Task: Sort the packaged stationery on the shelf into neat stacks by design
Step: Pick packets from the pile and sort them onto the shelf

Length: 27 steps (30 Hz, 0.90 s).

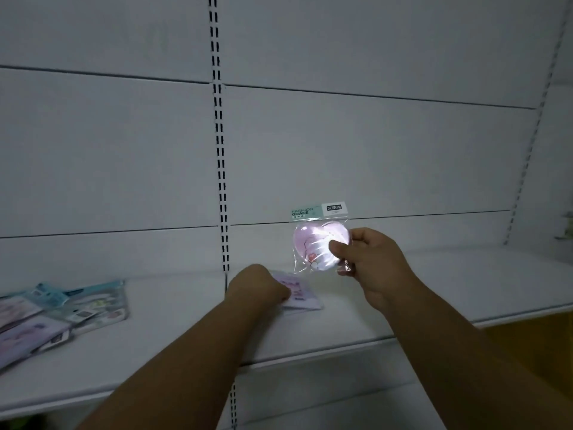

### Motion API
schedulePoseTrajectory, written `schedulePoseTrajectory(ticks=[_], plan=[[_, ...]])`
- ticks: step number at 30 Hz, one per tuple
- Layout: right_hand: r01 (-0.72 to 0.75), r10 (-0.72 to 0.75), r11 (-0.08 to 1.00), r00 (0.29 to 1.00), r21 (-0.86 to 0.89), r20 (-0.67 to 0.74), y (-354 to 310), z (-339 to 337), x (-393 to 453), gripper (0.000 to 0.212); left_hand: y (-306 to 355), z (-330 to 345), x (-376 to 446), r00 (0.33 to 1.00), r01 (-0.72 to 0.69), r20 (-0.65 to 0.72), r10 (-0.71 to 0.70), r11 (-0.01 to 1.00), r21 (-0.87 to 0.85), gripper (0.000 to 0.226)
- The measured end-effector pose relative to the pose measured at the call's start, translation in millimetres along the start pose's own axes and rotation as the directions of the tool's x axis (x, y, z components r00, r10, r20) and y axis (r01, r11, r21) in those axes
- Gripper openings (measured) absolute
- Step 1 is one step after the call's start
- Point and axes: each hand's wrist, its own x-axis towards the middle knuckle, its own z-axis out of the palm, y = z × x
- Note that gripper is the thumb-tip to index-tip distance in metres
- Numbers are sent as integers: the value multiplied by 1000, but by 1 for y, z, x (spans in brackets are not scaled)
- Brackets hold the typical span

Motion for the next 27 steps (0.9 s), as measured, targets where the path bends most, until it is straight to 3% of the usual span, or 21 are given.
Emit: schedulePoseTrajectory(ticks=[3,5,7,8,10,11,15,19,23,27], plan=[[-8,9,1000,999,-20,37,2,-5,7,22,7,-7,0,999,-47,-3,49,975,219,33],[-4,6,999,999,-31,49,3,-10,13,22,12,-8,6,993,-77,-67,94,972,220,36],[-13,16,998,999,-59,51,4,-17,18,22,23,-10,9,979,-145,-140,147,989,26,38],[-20,24,997,998,-73,54,5,-21,19,22,30,-9,11,980,-173,-133,150,967,-184,41],[-37,44,994,997,-105,58,7,-31,23,22,49,-4,13,994,-94,-10,105,831,-549,44],[-49,56,990,997,-129,56,7,-37,24,22,59,0,13,994,-57,40,103,786,-615,41],[-85,77,935,996,-345,-39,12,-68,34,19,86,31,29,984,-113,51,173,813,-572,28],[-153,93,741,988,-654,-125,23,-102,53,27,111,68,44,970,-100,155,189,886,-453,23],[-155,98,546,988,-824,-121,28,-128,79,32,134,101,61,965,-105,192,177,937,-334,23],[-70,133,354,991,-933,-24,36,-142,97,32,147,124,68,974,-124,173,144,985,-123,24]])
